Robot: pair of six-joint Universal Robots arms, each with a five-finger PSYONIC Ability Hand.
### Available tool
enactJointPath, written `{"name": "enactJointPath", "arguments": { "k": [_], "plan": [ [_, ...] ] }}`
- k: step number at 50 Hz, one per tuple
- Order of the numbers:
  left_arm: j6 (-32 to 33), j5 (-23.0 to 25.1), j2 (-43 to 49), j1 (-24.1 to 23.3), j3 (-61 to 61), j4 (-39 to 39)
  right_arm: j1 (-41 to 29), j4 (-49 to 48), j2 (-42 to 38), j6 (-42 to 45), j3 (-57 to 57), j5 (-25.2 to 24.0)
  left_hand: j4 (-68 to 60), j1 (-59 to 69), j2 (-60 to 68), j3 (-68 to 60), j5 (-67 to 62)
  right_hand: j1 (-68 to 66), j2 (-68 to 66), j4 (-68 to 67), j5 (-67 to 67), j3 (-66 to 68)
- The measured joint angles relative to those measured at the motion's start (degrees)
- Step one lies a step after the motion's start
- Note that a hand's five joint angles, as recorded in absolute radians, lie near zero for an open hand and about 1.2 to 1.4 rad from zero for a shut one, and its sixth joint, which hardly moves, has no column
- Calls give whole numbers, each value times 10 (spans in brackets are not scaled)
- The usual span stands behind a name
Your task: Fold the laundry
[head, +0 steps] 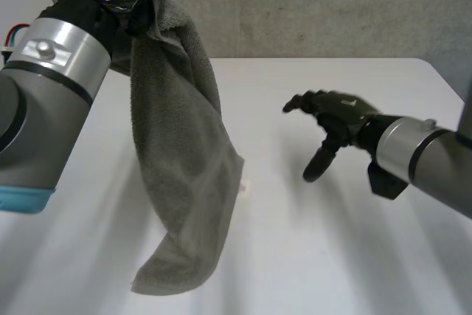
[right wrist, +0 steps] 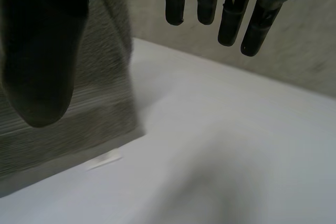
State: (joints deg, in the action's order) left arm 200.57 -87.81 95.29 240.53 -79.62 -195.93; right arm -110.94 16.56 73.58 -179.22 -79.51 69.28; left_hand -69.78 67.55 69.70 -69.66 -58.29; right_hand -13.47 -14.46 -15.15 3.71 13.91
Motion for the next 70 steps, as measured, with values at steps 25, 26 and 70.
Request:
{"name": "enactJointPath", "arguments": {
  "k": [25, 26, 70],
  "plan": [
    [-1, 3, -159, 2, -152, -1, -107, -27, -309, -170, 274, -60, 0, 2, 0, 0, 0, -14, -6, -4, 9, 7],
    [-1, 2, -160, 2, -154, -1, -117, -27, -317, -175, 278, -61, 0, 2, 0, 0, 0, -48, -38, -29, 44, 38],
    [-188, -47, 5, 47, -185, -56, -54, 152, -190, 180, 420, 45, 0, 2, 0, 0, 0, -623, -611, -615, 622, 625]
  ]
}}
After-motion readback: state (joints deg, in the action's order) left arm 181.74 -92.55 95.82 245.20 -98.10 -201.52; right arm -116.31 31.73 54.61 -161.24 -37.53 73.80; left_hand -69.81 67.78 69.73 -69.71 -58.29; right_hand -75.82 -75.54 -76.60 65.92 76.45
